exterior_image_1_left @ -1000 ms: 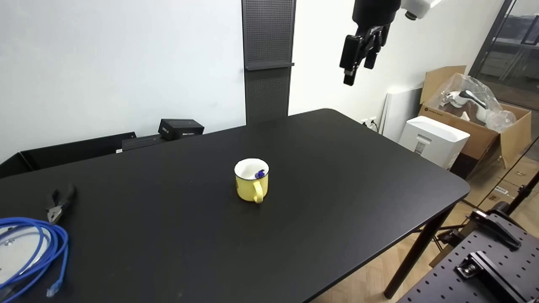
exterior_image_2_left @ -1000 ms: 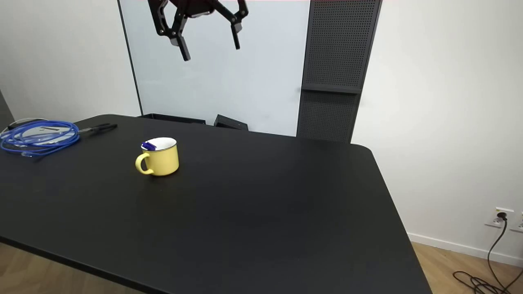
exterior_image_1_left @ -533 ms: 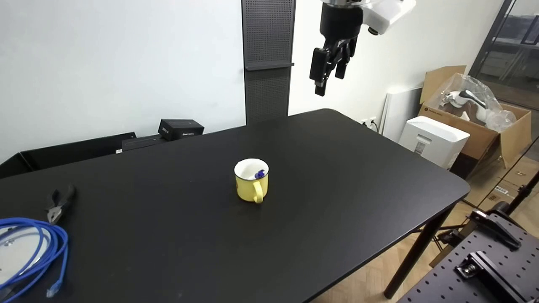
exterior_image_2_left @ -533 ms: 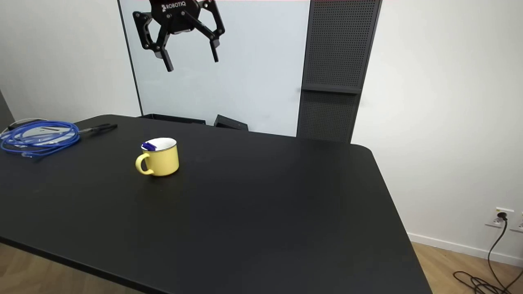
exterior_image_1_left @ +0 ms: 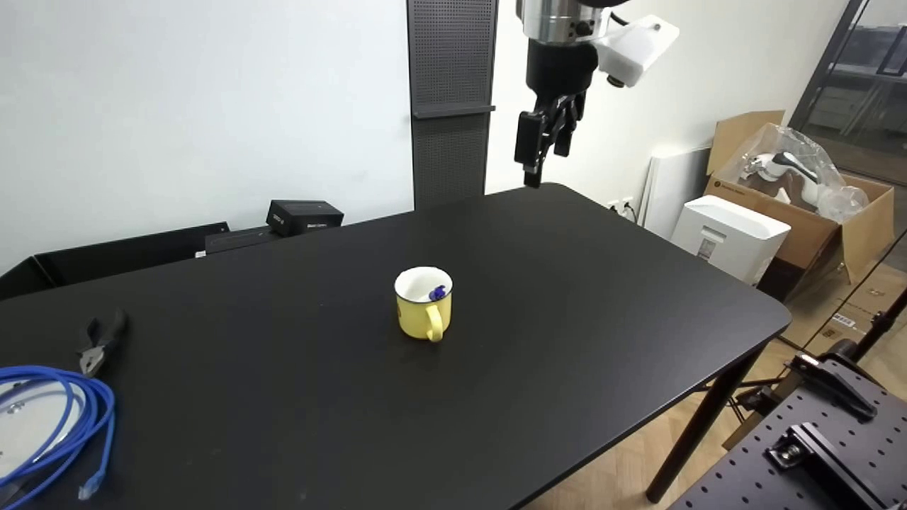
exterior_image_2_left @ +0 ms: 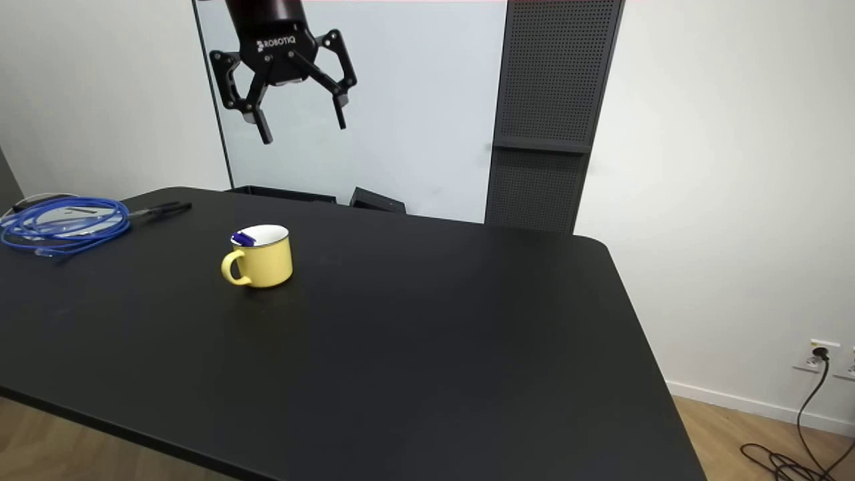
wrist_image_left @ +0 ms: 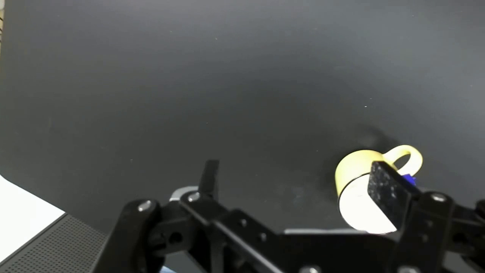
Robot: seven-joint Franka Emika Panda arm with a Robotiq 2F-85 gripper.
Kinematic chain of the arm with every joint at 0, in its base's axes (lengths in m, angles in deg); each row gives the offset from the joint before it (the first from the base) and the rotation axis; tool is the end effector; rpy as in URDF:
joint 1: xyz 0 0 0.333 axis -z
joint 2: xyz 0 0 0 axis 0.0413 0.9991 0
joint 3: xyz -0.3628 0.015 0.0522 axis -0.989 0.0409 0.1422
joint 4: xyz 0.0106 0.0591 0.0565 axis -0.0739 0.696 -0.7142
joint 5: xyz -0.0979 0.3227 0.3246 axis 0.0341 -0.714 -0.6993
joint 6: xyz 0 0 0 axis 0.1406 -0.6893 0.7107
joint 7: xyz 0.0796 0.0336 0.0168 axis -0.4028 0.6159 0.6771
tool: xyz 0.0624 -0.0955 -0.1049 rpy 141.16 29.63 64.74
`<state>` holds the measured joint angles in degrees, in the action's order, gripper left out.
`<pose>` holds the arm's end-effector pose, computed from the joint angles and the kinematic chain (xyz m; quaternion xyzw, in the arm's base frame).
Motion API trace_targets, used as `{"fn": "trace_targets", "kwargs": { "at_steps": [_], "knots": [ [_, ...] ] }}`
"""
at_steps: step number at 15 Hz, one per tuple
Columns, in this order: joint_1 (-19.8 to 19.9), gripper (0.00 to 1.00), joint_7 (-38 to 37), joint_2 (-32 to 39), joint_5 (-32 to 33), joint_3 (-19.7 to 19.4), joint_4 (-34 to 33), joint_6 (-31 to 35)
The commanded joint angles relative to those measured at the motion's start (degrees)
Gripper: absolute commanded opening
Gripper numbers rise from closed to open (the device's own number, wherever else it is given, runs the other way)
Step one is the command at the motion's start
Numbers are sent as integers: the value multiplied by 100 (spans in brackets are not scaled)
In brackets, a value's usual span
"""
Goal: Take the marker out of the mug and put it on the table
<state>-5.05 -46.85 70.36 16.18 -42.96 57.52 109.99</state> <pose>0.5277 0.0422 0.3544 0.9730 0.2080 0.0420 0.0903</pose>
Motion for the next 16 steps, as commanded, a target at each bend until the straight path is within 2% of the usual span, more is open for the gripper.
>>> {"fn": "trace_targets", "kwargs": {
  "at_steps": [1, 8, 16],
  "knots": [
    [-224, 100, -11, 605, -6, 185, -185, 217],
    [-586, 100, -320, 1552, 323, 552, -520, 918],
    [-810, 100, -563, 2159, 296, 581, -686, 1641]
  ]
}}
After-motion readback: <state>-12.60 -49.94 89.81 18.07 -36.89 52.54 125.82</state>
